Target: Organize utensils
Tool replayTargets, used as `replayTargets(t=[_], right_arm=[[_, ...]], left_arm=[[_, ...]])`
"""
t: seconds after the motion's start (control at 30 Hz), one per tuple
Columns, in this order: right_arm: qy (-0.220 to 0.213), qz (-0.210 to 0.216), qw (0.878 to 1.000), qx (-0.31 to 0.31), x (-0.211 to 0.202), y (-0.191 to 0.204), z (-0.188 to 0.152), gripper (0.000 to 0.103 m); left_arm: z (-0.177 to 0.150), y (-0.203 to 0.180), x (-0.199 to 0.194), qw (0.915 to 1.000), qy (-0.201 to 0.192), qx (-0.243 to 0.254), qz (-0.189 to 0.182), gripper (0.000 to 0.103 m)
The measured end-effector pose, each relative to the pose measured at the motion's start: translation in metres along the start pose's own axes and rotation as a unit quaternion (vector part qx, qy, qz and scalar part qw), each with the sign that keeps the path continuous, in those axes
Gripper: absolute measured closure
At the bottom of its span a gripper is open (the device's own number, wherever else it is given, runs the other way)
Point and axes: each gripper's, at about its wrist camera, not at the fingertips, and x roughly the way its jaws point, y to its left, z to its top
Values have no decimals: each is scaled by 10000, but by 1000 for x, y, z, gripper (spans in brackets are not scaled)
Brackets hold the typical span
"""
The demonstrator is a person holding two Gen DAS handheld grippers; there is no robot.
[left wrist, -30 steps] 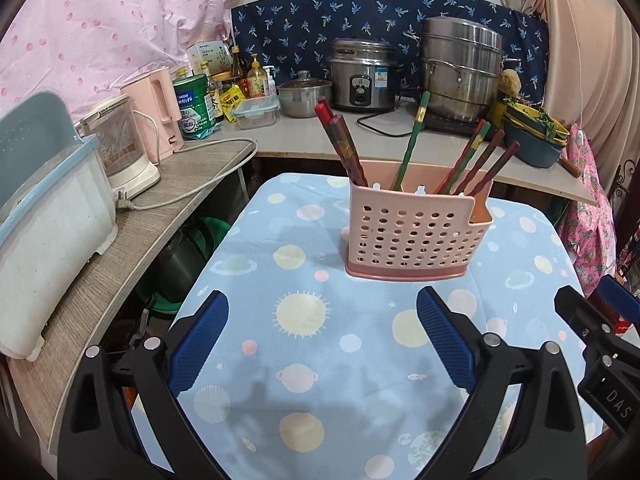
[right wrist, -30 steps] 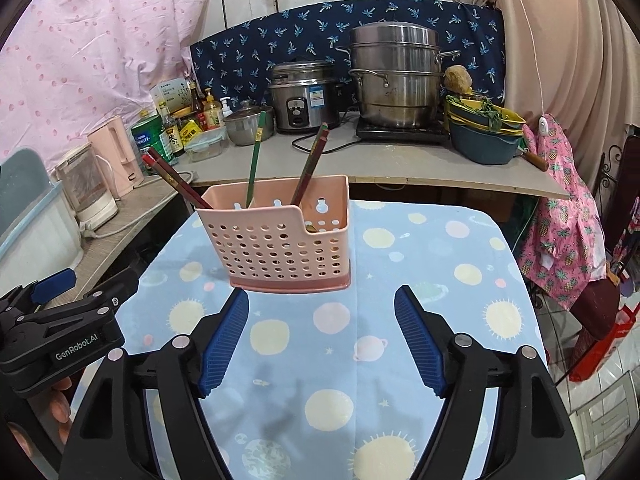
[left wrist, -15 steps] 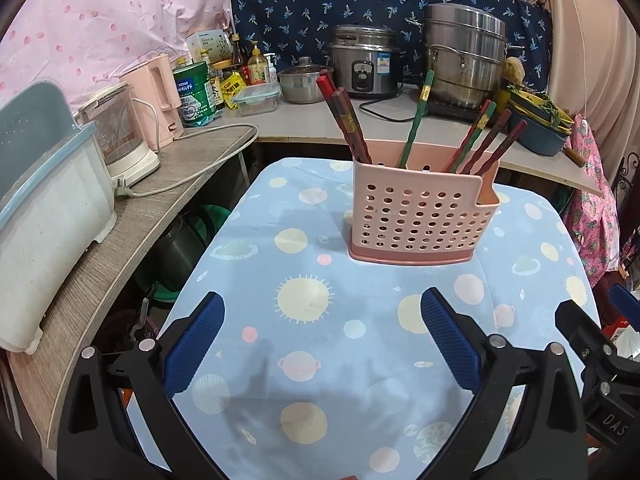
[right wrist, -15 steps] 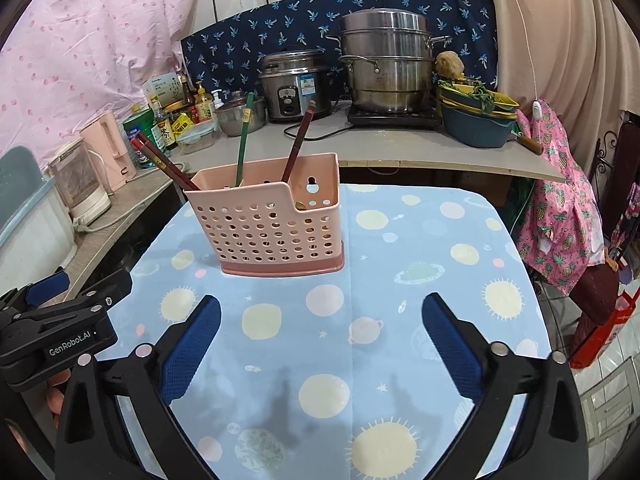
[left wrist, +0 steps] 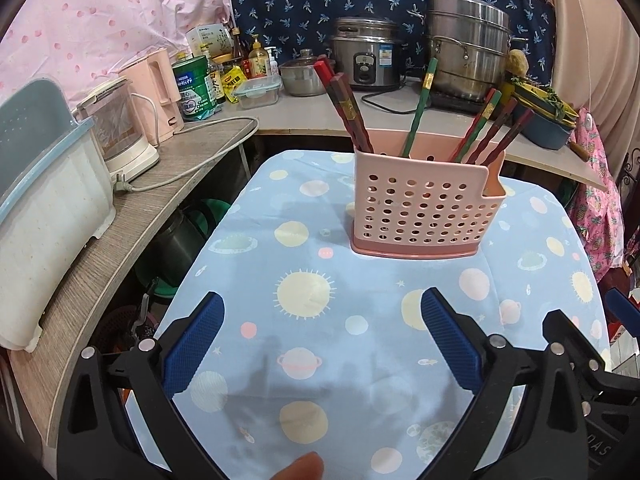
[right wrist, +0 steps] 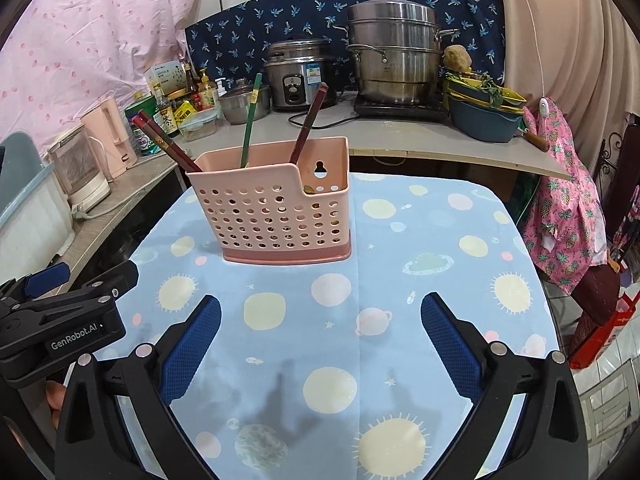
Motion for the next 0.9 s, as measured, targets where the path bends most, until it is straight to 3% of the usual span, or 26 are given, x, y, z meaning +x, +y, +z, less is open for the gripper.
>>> replayTargets(t=[0.9], right_arm=[[187, 2, 9998, 50, 17, -1, -3, 6]], left_arm=[[-1, 3, 12, 9998, 36, -60, 201, 9]])
